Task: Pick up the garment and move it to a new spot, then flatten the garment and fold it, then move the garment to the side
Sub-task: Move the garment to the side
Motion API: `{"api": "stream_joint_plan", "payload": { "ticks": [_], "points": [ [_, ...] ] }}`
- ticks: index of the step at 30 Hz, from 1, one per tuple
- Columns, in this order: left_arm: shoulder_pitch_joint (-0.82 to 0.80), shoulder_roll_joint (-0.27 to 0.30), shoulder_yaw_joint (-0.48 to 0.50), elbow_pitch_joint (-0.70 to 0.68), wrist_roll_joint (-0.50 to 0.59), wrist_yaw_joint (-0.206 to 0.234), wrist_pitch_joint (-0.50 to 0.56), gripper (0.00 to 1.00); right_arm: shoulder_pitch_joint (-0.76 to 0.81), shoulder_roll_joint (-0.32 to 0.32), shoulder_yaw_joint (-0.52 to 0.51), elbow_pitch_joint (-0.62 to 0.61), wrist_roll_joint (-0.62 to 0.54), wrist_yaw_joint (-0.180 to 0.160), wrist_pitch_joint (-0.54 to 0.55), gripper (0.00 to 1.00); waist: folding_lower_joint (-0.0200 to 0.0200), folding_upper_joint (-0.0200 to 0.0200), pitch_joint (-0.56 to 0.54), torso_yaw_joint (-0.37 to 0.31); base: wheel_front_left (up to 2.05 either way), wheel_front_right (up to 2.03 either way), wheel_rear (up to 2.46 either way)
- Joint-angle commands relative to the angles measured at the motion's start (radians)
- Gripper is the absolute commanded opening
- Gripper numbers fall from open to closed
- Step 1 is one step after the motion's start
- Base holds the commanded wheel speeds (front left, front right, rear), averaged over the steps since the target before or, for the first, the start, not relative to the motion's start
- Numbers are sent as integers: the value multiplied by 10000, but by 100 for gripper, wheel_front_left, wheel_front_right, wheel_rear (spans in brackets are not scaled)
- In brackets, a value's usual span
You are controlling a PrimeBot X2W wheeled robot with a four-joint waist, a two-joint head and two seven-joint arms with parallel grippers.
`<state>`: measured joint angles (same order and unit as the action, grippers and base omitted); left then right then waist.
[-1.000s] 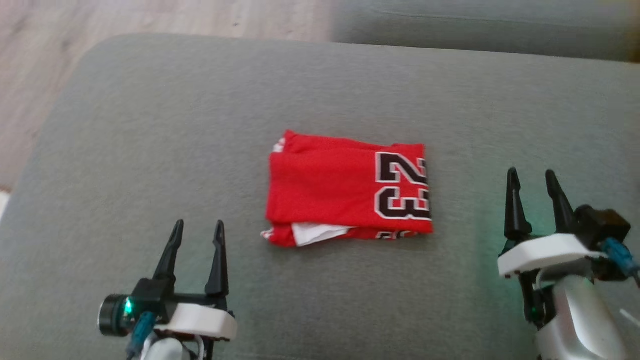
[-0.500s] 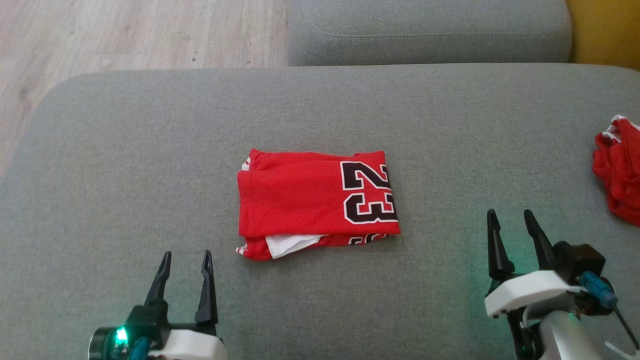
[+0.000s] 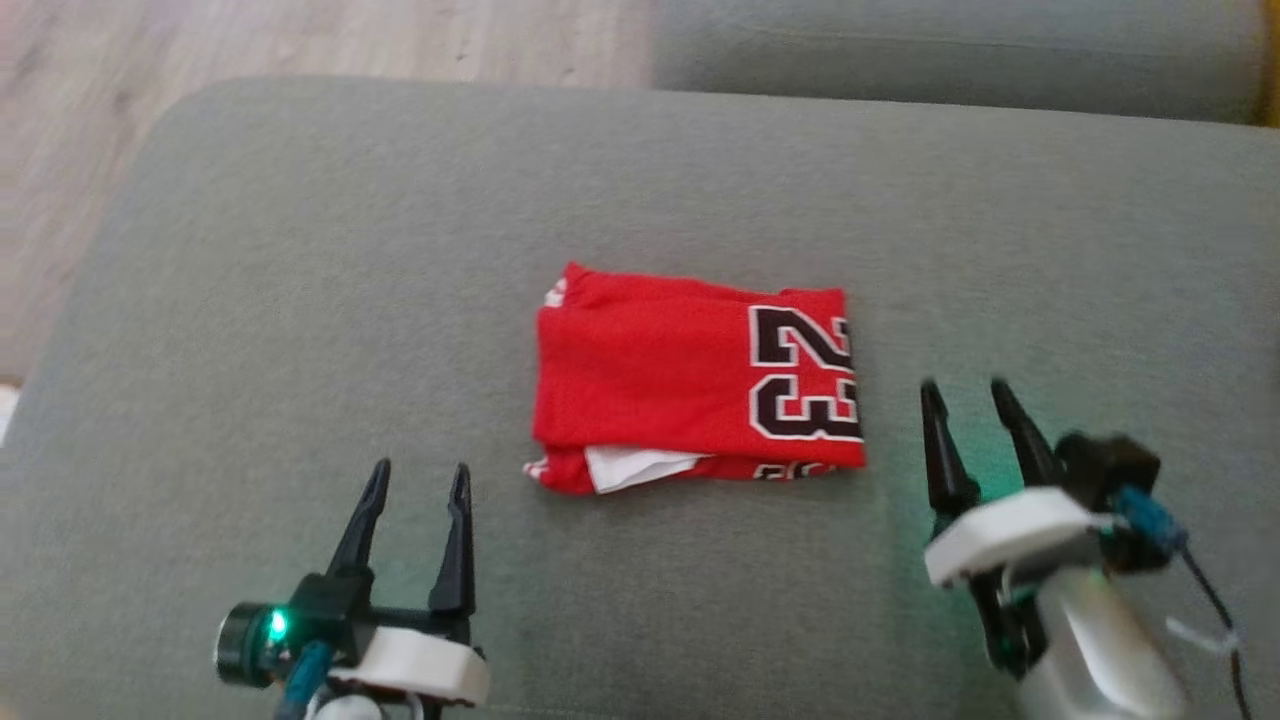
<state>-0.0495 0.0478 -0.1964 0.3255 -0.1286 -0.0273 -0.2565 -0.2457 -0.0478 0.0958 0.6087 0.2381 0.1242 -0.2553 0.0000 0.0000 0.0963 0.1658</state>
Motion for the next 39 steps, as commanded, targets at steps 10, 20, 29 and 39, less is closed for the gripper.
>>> {"api": "stream_joint_plan", "payload": {
  "ticks": [10, 20, 29, 39],
  "points": [
    [-469, 24, -199, -274, -192, -51, -53, 100, -1721, -24, 429, 1905, 1048, 65, -64, 100, 0, 0, 611, 1528, 0, 0, 0],
    [-412, 24, -38, -258, -221, -29, -53, 100, -2006, -24, 1875, 2283, 2725, 65, -65, 0, 0, 0, 635, 1384, 0, 0, 0],
    [-333, 24, 246, -364, -104, -96, -53, 100, -1655, -24, 1632, 1342, 2373, 65, -65, 0, 0, 0, 213, -960, 0, 0, 0],
    [-717, 24, 135, -442, -168, -149, -53, 100, -1342, -24, 1974, 698, 2341, 65, -65, 0, 0, 0, 454, -4577, 0, 0, 0]
  ]
}}
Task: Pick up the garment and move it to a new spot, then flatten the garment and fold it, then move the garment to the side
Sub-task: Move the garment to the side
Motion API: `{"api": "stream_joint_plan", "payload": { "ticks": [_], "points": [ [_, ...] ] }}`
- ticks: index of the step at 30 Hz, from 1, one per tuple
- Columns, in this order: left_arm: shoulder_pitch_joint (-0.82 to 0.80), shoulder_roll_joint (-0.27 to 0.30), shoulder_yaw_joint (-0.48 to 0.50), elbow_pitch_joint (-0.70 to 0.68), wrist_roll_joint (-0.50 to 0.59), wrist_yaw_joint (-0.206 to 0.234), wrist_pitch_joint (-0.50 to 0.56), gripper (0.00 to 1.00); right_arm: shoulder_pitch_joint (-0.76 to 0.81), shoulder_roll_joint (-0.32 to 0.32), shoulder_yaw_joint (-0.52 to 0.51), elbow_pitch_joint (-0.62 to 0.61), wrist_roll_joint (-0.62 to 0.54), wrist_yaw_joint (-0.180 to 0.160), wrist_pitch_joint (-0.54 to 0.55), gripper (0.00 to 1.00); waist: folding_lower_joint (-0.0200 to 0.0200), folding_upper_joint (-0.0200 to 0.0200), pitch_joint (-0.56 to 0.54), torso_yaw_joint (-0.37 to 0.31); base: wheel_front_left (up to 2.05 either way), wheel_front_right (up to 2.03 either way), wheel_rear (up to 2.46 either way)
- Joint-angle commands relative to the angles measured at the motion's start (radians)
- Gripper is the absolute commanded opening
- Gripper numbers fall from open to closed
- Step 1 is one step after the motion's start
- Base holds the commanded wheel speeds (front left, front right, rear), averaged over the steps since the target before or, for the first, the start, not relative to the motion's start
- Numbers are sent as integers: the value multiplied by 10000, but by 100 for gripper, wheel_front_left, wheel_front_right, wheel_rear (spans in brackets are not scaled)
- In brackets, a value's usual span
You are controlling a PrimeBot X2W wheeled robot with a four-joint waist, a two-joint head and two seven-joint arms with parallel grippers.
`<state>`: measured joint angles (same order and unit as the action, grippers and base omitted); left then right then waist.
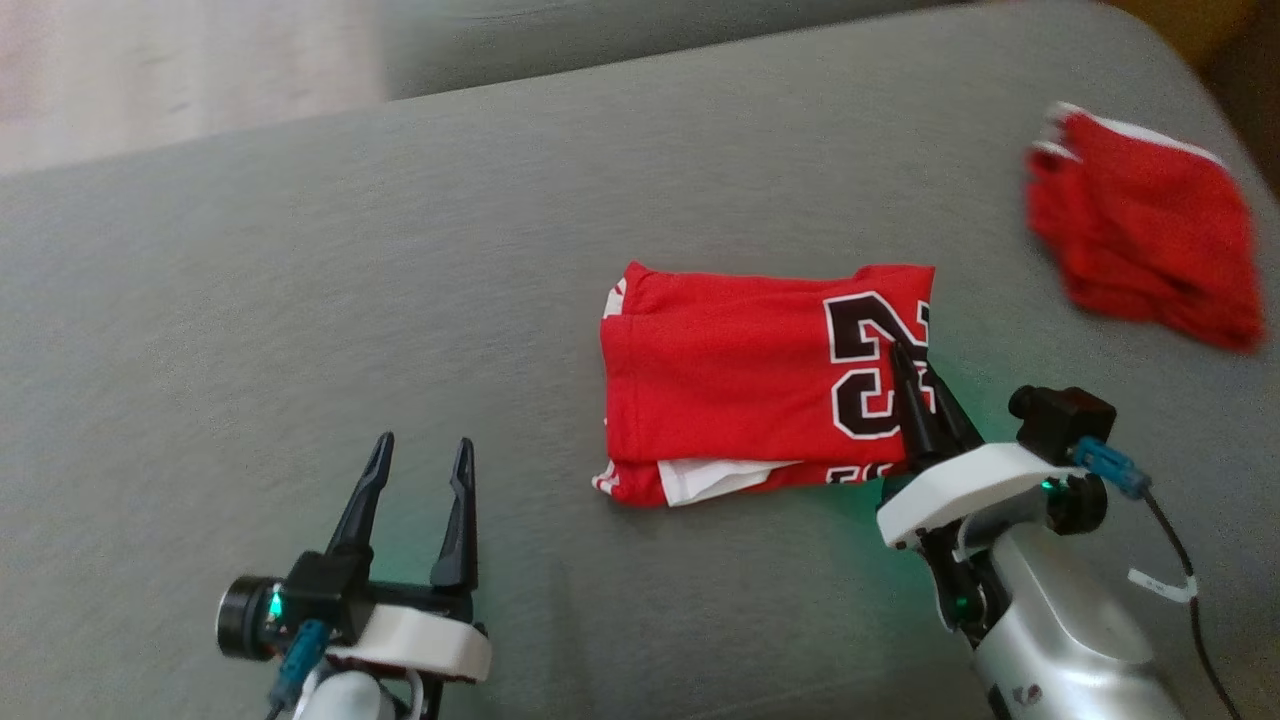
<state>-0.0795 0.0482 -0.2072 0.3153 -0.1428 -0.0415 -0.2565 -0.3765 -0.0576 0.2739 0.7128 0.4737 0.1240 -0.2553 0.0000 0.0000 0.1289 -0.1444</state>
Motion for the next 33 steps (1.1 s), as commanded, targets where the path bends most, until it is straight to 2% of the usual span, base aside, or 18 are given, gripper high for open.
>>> {"api": "stream_joint_plan", "payload": {
  "ticks": [1, 6, 12, 17, 21, 26, 30, 33],
  "points": [
    [-446, 20, 223, -336, -20, -16, -53, 100, -9, 74, 184, -375, -18, 67, -65, 0, 0, 0, 174, -1683, 0, 0, 0],
    [-591, 20, 158, -299, 20, -48, -53, 100, 65, 74, -45, -514, -70, 67, -65, 0, 0, 0, 397, -2361, 0, 0, 0],
    [-630, 20, 129, -261, 118, -116, -53, 100, -175, 74, -381, -570, -410, 67, -65, 0, 0, 0, 625, -2520, 0, 0, 0],
    [-687, 20, 194, -175, 273, -242, -53, 100, -1267, 70, -1186, -358, -1800, 67, -65, 0, 0, 0, 919, -2349, 0, 0, 0],
    [-754, 20, 390, -51, 462, -215, -53, 100, -2591, -154, -2123, 285, -2976, 67, -65, 0, 0, 0, 1164, -2067, 0, 0, 0],
    [-831, 48, 627, -80, 722, -322, -53, 100, -4261, -1065, -3111, 1450, -4604, 67, -54, 0, 0, 0, 1454, -1652, 0, 0, 0],
    [-925, 50, 708, -120, 826, -425, -53, 100, -5055, -1824, -4469, 2157, -5816, 67, 51, 0, 0, 0, 1618, -1340, 0, 0, 0],
    [-975, 46, 754, -144, 871, -461, -53, 100, -5354, -2138, -5363, 2293, -6907, 67, 131, 0, 0, 0, 1738, -1205, 0, 0, 0]
  ]
}}
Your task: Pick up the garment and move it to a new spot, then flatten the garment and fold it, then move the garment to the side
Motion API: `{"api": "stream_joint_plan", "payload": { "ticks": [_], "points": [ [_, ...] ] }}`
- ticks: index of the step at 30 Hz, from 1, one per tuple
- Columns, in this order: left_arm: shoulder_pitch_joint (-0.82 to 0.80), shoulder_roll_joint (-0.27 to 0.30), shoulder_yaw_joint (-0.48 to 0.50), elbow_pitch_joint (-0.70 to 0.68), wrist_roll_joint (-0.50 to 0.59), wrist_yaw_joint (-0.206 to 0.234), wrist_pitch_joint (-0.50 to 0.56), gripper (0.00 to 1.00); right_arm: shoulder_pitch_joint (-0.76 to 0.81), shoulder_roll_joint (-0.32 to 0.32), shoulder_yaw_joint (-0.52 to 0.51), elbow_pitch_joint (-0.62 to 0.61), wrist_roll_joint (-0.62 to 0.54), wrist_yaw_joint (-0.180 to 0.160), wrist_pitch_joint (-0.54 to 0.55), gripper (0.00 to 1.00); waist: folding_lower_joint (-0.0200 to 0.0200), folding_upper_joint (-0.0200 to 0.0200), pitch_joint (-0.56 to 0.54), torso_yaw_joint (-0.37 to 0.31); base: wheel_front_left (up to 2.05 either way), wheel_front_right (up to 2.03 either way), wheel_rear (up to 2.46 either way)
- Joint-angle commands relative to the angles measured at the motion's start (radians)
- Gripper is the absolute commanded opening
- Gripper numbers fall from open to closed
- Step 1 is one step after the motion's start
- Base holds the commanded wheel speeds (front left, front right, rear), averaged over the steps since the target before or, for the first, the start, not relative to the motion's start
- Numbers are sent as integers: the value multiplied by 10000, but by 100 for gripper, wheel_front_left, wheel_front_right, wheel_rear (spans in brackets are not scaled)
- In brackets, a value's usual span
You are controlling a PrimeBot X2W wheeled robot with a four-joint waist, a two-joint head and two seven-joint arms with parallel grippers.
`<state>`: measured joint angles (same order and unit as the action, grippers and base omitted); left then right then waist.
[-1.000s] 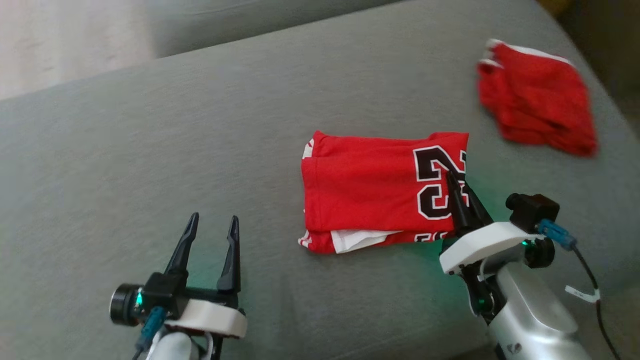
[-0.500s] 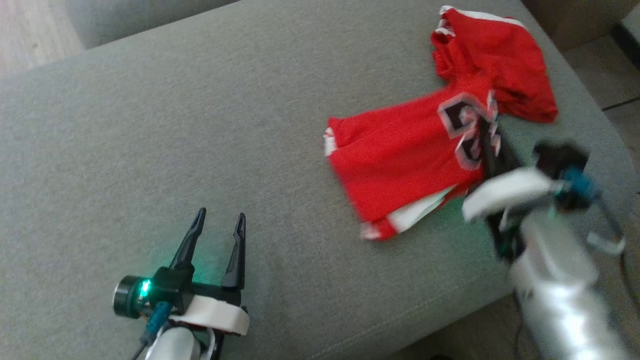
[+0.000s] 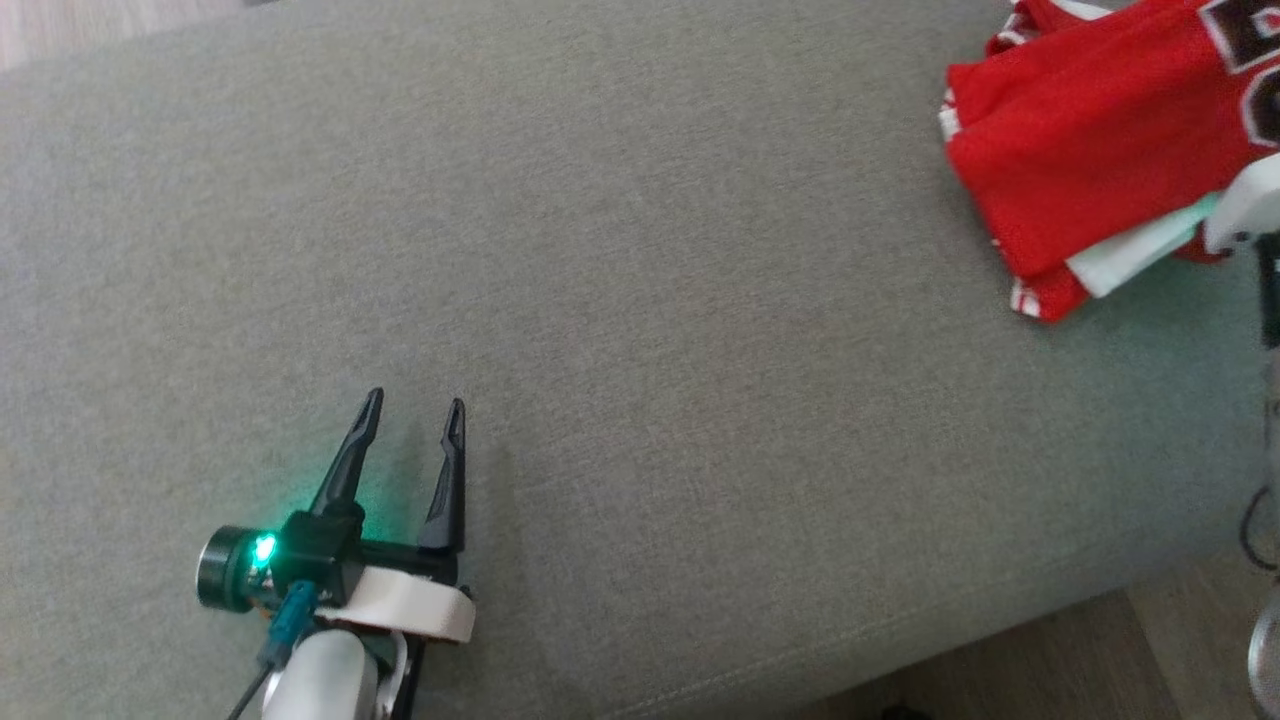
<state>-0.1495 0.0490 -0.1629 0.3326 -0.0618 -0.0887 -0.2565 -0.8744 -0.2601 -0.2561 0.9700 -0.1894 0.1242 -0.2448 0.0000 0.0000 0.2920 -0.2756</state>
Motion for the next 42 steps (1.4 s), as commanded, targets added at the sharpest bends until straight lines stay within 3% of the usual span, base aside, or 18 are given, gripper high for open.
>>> {"api": "stream_joint_plan", "payload": {
  "ticks": [1, 2, 6, 9, 14, 26, 34, 42],
  "points": [
    [-301, 36, 342, -330, 83, -5, -53, 100, -459, -80, -678, -374, -948, 65, 32, 80, 0, 0, 175, 157, 0, 0, 0],
    [-314, 35, 364, -326, 87, -7, -53, 100, -465, -42, -976, -430, -1291, 65, 50, 100, 0, 0, 196, 181, 0, 0, 0],
    [-426, 27, 421, -342, 69, 26, -53, 100, -370, 378, -1972, -897, -2248, 65, -57, 100, 0, 0, 171, 340, 0, 0, 0],
    [-429, 22, 515, -388, 17, 140, -53, 100, -256, 1134, -2109, -1291, -2284, 65, -153, 100, 0, 0, 16, 483, 0, 0, 0],
    [-296, 17, 810, -478, -72, 426, -53, 100, 672, 1961, -757, -2637, -1164, 65, -166, 100, 0, 0, -344, 913, 0, 0, 0],
    [278, 14, 1399, -390, -293, 1086, -53, 100, 4239, 2096, 1920, -4362, 2277, 65, -169, 100, 0, 0, -1290, 2687, 0, 0, 0],
    [815, 13, 1685, -112, -351, 1334, -53, 100, 5786, 2097, 2643, -4876, 2989, 65, -169, 100, 0, 0, -2035, 3420, 0, 0, 0],
    [1137, 13, 1878, -32, -405, 1512, -53, 100, 6570, 2098, 3093, -5151, 3064, 65, -169, 100, 0, 0, -2408, 3384, 0, 0, 0]
  ]
}}
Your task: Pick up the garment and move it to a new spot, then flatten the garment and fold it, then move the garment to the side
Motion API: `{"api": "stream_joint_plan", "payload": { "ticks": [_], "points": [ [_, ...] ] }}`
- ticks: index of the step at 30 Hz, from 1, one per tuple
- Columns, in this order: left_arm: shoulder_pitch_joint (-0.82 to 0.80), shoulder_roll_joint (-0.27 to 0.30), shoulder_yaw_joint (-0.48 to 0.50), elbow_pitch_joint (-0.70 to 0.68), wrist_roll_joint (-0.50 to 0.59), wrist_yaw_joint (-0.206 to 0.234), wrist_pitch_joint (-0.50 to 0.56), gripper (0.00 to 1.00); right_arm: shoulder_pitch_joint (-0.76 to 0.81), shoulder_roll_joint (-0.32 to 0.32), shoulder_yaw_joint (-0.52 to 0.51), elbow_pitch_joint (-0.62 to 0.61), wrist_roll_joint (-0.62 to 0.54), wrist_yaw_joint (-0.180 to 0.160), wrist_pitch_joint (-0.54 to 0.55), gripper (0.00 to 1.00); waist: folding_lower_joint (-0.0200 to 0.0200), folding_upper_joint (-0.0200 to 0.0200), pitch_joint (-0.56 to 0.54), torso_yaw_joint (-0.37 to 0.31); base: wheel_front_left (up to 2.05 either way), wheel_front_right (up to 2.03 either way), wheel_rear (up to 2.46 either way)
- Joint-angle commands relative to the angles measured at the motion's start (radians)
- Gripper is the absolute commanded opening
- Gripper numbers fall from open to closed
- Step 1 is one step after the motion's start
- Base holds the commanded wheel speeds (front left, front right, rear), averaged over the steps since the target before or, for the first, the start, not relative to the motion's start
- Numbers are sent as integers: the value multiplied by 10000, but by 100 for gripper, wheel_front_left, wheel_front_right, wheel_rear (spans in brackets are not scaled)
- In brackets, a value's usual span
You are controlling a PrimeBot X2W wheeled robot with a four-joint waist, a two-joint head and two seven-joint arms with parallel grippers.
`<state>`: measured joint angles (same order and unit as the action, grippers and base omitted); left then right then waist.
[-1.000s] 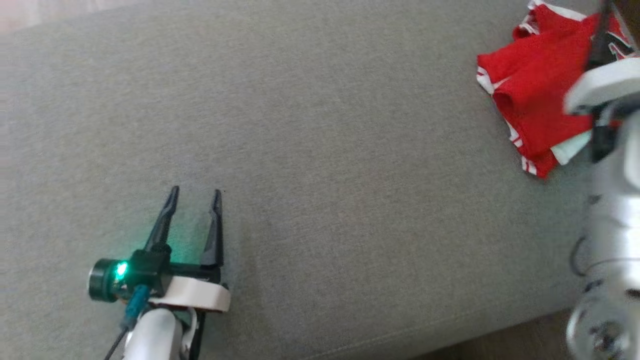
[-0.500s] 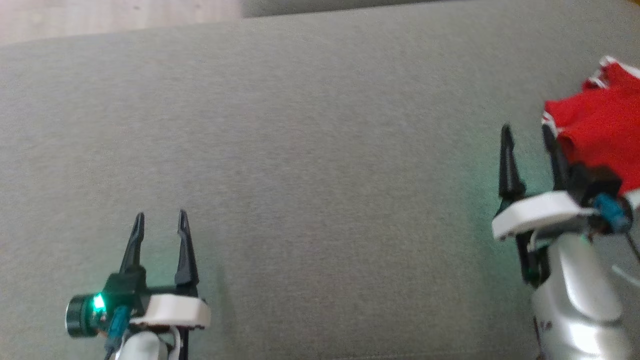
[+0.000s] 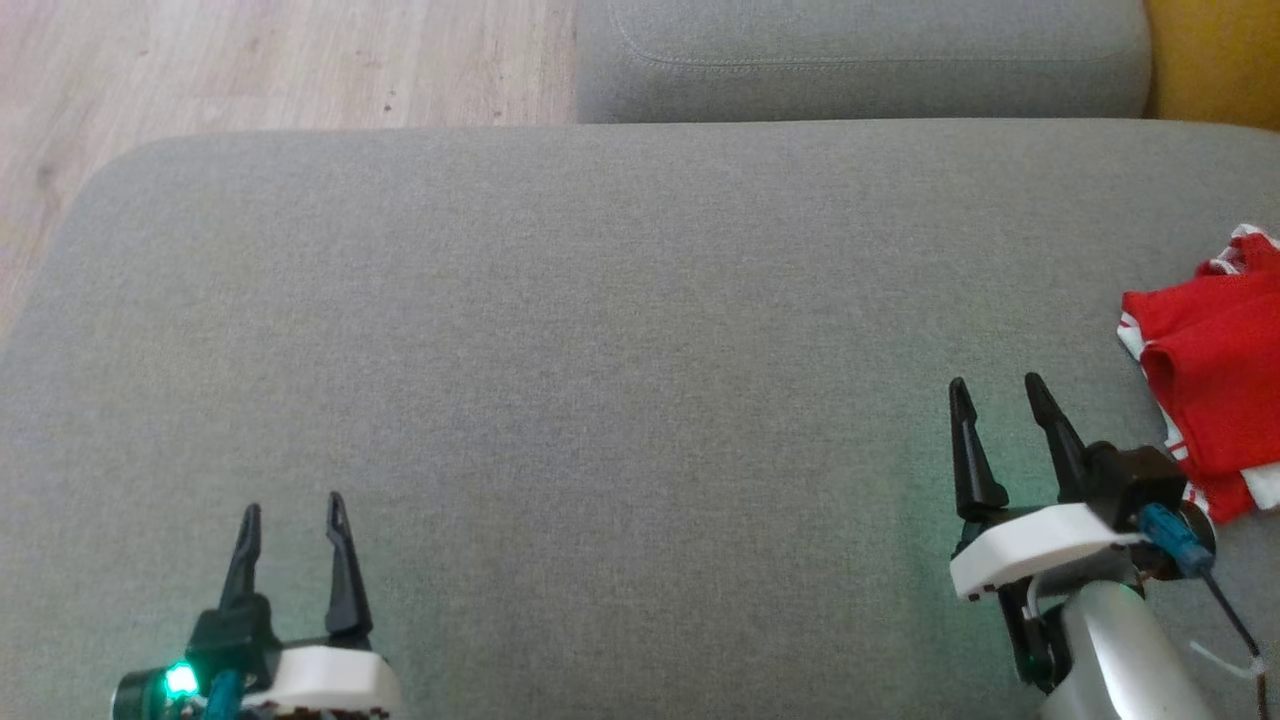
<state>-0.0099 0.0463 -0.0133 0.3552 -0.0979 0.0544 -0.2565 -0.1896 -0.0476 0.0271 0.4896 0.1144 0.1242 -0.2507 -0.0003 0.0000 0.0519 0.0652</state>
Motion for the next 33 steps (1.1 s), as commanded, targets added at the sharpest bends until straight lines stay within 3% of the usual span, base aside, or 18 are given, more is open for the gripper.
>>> {"api": "stream_joint_plan", "payload": {
  "ticks": [1, 9, 10, 14, 33],
  "points": [
    [-241, 40, 418, -285, -61, 90, -53, 100, -262, -27, 290, -331, 22, 65, -110, 100, 3, 0, -16, -56, 0, 0, 0],
    [-225, 40, 593, -405, -699, -315, -53, 100, -337, -26, 356, -243, 103, 65, -110, 100, 3, 0, 55, -282, 0, 0, 0],
    [-5, -2, 199, -101, -733, -339, 1, 0, -25, 0, 83, 40, 28, 0, 0, 0, 3, 0, 51, -276, 0, 0, 0],
    [-2, -22, 188, 347, -888, -352, 75, 0, 129, 11, 36, 458, 147, -1, 92, 0, 3, 0, 44, -289, 0, 0, 0],
    [-124, -13, 326, 121, -2969, -570, 591, 0, 250, 6, -158, 15, 2310, 8, 599, 0, 3, 0, -33, -342, 0, 0, 0]
  ]
}}
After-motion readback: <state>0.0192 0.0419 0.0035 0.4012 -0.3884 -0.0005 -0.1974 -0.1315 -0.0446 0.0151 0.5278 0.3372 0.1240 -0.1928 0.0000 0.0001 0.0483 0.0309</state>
